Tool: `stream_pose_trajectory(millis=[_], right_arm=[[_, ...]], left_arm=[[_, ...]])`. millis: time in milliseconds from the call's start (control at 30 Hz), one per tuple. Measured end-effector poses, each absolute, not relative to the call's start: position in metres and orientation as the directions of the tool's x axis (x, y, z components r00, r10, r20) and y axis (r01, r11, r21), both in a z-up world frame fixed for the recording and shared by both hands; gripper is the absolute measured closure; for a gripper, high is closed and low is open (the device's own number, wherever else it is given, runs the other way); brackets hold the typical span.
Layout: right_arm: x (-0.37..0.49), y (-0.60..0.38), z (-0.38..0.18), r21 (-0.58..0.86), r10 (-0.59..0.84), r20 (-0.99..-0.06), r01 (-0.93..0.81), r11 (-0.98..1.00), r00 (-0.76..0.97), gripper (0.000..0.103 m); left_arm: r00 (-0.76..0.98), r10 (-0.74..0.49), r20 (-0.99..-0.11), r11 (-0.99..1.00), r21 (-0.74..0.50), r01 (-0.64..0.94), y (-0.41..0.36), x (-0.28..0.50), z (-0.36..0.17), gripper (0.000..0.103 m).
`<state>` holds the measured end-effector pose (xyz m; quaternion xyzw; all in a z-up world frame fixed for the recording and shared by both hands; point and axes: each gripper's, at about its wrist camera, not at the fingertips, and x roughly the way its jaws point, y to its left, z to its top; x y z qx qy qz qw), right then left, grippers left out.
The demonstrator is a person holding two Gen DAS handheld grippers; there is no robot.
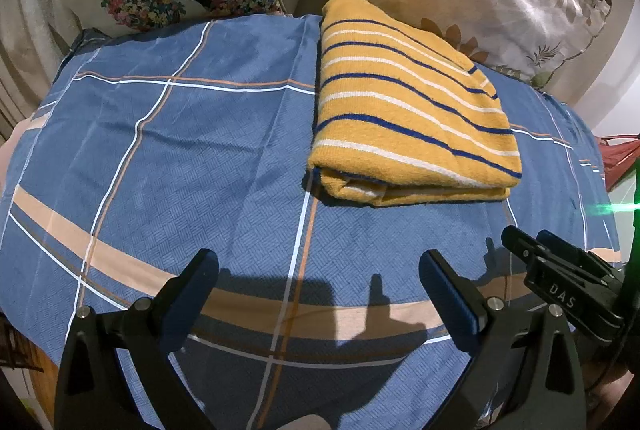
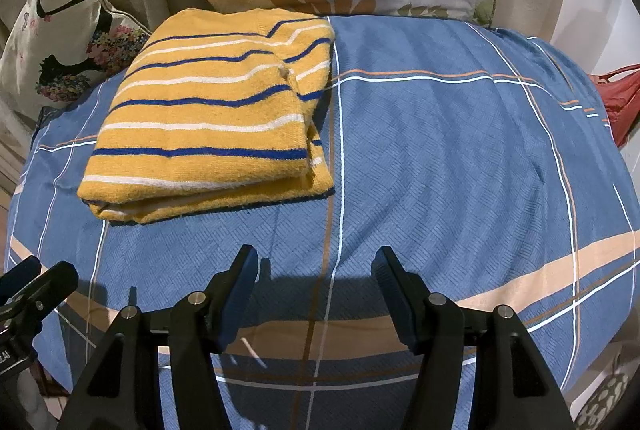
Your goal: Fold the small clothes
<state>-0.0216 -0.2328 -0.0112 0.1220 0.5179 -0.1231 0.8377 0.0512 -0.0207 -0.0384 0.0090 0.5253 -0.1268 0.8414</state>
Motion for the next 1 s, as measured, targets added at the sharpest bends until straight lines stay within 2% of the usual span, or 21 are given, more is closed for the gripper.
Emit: stream_pose_trajectory(millis=[1000], right_arm=[[-0.013, -0.222, -0.016, 0.068, -0.081, -0.898, 0.319, 0.945, 0.432, 0.037]], left_arm=[[0.402, -0.213, -0.891, 0.968, -0.135, 0.214, -0.019, 0.06, -0.045, 0.003]])
